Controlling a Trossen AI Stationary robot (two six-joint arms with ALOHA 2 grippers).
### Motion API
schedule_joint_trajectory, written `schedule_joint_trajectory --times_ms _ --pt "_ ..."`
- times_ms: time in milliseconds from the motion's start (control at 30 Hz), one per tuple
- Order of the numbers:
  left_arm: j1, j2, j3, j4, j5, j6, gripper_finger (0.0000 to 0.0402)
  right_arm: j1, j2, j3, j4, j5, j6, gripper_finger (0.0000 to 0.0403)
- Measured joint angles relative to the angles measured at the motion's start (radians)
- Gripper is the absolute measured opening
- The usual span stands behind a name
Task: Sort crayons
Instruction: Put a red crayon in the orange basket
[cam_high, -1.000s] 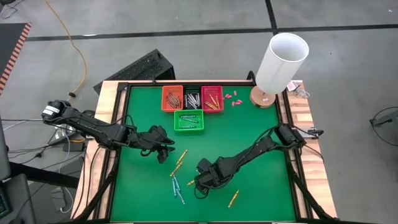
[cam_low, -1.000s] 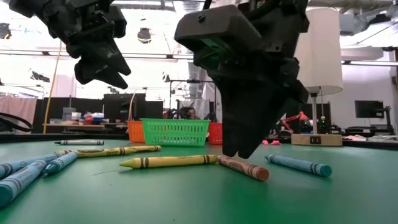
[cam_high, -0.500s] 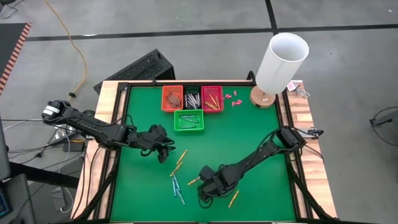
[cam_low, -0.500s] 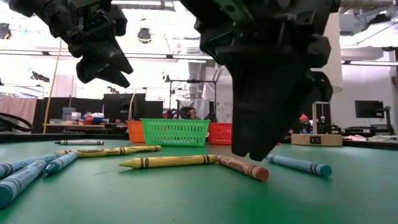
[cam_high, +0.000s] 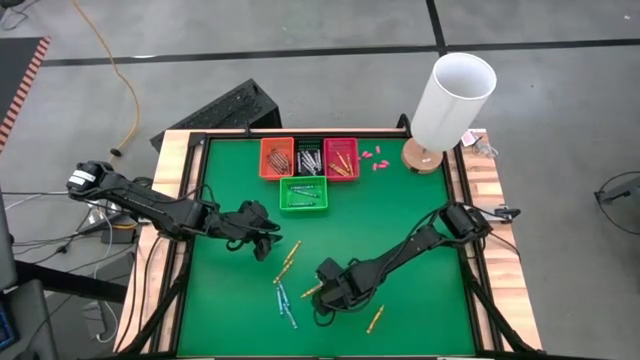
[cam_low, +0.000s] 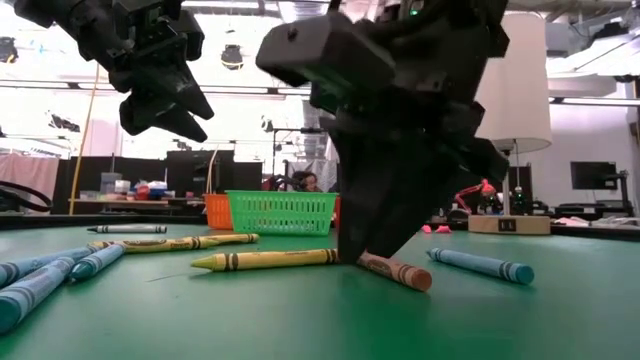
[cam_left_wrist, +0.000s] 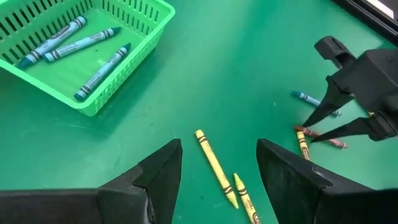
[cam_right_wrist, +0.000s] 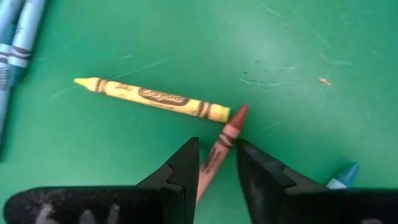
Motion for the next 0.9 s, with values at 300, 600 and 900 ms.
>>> schedule_joint_trajectory --times_ms 300,600,900 --pt "-0.011 0.0 0.0 -0.003 0.003 -0.019 0.0197 0.025 0.045 0.003 -0.039 0.043 0.063 0.011" --pt "-0.03 -0.002 0.0 -0.005 0.017 -0.02 0.0197 0.035 0.047 0.003 -0.068 0.08 0.033 0.0019" --pt "-0.03 -0.105 0.0 -0.108 0.054 -0.032 0.0197 0.009 0.064 0.168 -0.389 0.159 -0.122 0.0003"
